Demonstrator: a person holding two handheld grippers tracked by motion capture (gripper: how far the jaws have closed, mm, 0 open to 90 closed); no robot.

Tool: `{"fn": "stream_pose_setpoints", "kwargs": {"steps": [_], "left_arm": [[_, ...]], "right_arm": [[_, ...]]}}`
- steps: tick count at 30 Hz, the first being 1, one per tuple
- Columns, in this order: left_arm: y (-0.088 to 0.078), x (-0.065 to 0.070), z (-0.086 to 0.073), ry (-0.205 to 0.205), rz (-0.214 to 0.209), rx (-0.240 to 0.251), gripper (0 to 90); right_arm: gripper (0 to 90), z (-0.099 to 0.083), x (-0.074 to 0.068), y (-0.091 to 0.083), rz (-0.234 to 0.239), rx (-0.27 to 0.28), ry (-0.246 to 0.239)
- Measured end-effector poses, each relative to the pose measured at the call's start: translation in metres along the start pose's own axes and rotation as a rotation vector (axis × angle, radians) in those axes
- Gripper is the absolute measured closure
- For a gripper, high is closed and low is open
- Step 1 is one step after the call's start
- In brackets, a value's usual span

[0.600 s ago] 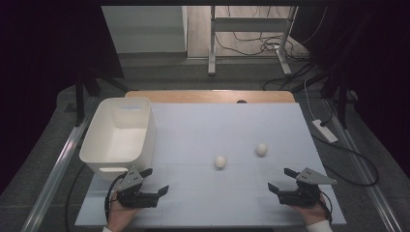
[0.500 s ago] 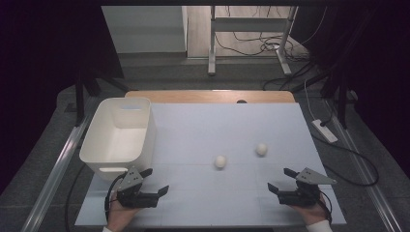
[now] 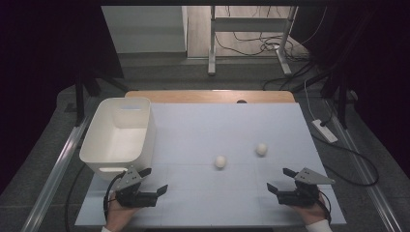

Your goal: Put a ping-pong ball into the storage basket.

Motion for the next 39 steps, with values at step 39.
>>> {"fn": "stream_pose_setpoints", "kwargs": {"steps": [39], "left_arm": [[0.006, 0.013, 0.017, -0.008, -0.002, 0.002, 12.3]], "right_arm": [[13.2, 0.000, 0.007, 0.006, 0.031, -0.008, 0.001]]}}
Point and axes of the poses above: each handheld gripper's, and its own axes: y roughly forward along the jaws, z roughly out of its top, x roughly to its right, the point moved 1 cm from there along y, roughly forward along the jaws
